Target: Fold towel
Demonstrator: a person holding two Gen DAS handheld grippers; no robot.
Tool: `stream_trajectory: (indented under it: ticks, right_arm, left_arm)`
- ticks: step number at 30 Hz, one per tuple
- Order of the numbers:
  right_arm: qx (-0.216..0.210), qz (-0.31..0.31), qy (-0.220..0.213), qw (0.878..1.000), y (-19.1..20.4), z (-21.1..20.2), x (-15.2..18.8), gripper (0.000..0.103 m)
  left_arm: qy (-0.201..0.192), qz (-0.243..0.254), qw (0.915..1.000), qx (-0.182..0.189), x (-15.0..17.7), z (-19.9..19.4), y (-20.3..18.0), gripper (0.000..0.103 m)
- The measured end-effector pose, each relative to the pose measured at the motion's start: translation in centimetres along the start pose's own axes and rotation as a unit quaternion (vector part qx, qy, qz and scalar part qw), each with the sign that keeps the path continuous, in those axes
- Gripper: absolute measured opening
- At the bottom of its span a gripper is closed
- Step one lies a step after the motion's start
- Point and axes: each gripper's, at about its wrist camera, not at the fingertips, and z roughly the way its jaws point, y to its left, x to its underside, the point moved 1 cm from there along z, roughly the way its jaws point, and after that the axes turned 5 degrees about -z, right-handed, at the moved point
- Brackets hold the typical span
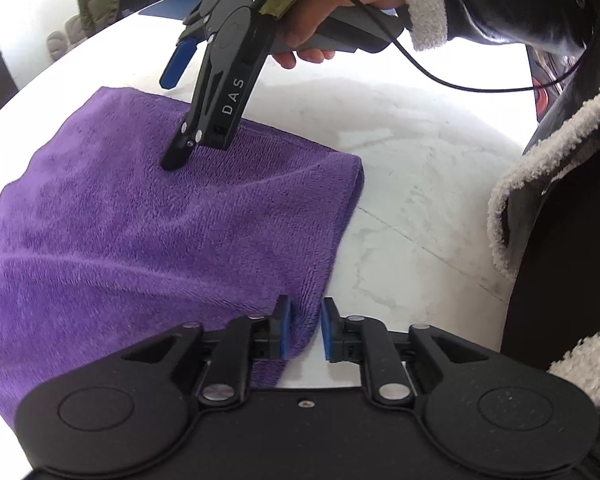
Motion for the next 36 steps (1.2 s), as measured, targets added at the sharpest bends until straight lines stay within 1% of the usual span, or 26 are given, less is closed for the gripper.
stream_trajectory:
  ticks: [4, 7, 9, 11, 13, 15, 17, 20, 23, 26, 31, 36]
  right_arm:
    - [0.001, 0.002, 0.0, 1.0, -0.1, 0.0, 0.0, 0.103]
    - [0.001, 0.002, 0.001, 1.0, -0.2, 0.0, 0.0, 0.103]
    - [0.0, 0.005, 0.001, 1.0, -0.2, 0.1, 0.1, 0.103]
    - [0.0, 0.008, 0.001, 1.0, -0.2, 0.1, 0.1, 0.103]
    - [0.0, 0.01, 0.0, 1.0, -0.3, 0.1, 0.1, 0.103]
    - [0.0, 0.011, 0.0, 1.0, -0.3, 0.1, 0.1, 0.103]
    - [0.002, 0.008, 0.001, 1.0, -0.2, 0.1, 0.0, 0.103]
    - [0.007, 0.001, 0.004, 1.0, 0.0, 0.1, -0.2, 0.103]
    - [0.012, -0.002, 0.006, 1.0, 0.2, 0.1, -0.3, 0.103]
    - [0.014, -0.001, 0.006, 1.0, 0.3, 0.1, -0.3, 0.103]
    - [0.012, 0.002, 0.006, 1.0, 0.2, 0.2, -0.2, 0.103]
    - [0.011, 0.001, 0.005, 1.0, 0.2, 0.3, -0.2, 0.103]
  left_arm:
    - [-0.007, -0.031, 0.9995, 0.007, 0.9, -0.6, -0.6, 0.015]
    - [-0.017, -0.059, 0.9981, -0.007, 1.9, -1.5, -0.4, 0.015]
    - [-0.029, -0.084, 0.9958, -0.023, 2.6, -2.3, 0.2, 0.015]
    - [-0.051, -0.118, 0.9904, -0.05, 3.2, -3.5, 1.6, 0.015]
    - [-0.064, -0.139, 0.9855, -0.073, 3.5, -4.1, 2.7, 0.015]
    - [-0.06, -0.151, 0.9817, -0.099, 3.4, -3.7, 3.9, 0.015]
    - [-0.049, -0.158, 0.9796, -0.114, 3.4, -3.1, 4.8, 0.014]
    - [-0.039, -0.152, 0.9802, -0.12, 3.4, -2.6, 5.2, 0.015]
    - [-0.028, -0.156, 0.9793, -0.126, 3.5, -2.7, 5.3, 0.015]
    - [-0.018, -0.167, 0.9774, -0.128, 4.4, -3.1, 5.5, 0.017]
    - [-0.011, -0.196, 0.9711, -0.136, 6.8, -4.7, 5.9, 0.017]
    - [-0.01, -0.222, 0.9639, -0.146, 8.4, -5.8, 6.1, 0.017]
